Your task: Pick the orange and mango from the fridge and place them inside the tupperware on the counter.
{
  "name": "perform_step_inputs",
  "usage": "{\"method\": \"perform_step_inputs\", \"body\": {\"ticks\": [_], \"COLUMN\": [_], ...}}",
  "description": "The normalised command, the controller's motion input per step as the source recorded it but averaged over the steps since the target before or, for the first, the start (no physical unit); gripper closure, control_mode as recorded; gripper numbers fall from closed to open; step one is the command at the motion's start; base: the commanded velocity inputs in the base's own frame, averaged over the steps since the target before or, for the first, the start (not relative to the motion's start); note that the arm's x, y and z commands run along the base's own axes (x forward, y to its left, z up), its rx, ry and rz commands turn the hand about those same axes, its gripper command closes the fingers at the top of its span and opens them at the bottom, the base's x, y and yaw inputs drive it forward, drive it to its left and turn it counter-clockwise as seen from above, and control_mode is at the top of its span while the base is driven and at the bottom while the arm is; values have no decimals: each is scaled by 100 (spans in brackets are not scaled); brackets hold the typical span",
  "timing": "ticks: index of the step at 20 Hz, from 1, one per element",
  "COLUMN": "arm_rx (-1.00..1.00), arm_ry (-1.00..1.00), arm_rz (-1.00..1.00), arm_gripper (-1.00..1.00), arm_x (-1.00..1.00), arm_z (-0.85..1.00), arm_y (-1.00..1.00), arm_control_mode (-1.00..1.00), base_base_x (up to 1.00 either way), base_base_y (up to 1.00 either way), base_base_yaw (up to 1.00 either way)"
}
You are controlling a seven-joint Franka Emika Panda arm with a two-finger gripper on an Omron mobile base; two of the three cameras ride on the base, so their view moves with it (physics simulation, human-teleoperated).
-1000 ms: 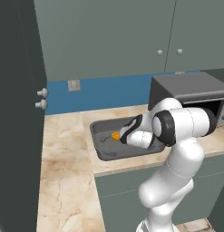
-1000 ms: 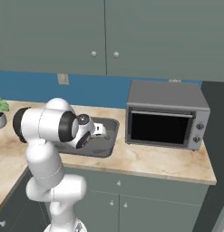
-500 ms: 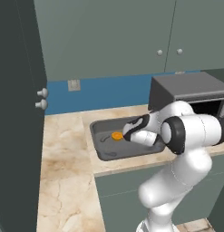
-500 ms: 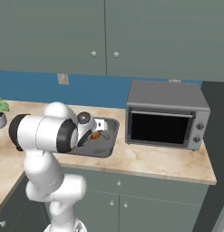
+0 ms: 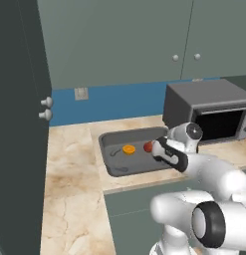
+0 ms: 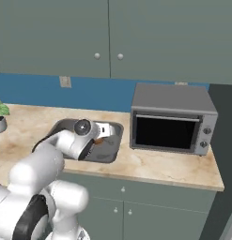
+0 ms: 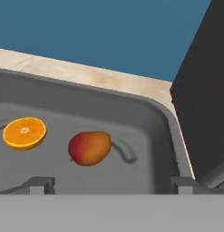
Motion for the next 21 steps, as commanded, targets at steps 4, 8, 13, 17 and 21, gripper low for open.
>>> {"method": "perform_step_inputs", "body": {"ticks": [4, 8, 13, 17, 21], "arm_rx": [-1, -2, 0, 0, 0], "arm_ry": [6, 16, 7, 0, -1], "arm_rz": [0, 0, 2, 6, 1], "arm_gripper": [-100, -100, -100, -100, -100], "arm_x": [-69, -92, -100, -100, -100], "arm_z": [100, 100, 92, 70, 41], "arm_y": [-23, -33, -32, -42, -72], "arm_control_mode": [-100, -100, -100, -100, -100], "base_base_x": [0, 0, 0, 0, 0], "base_base_y": [0, 0, 0, 0, 0], "base_base_yaw": [0, 0, 0, 0, 0]}}
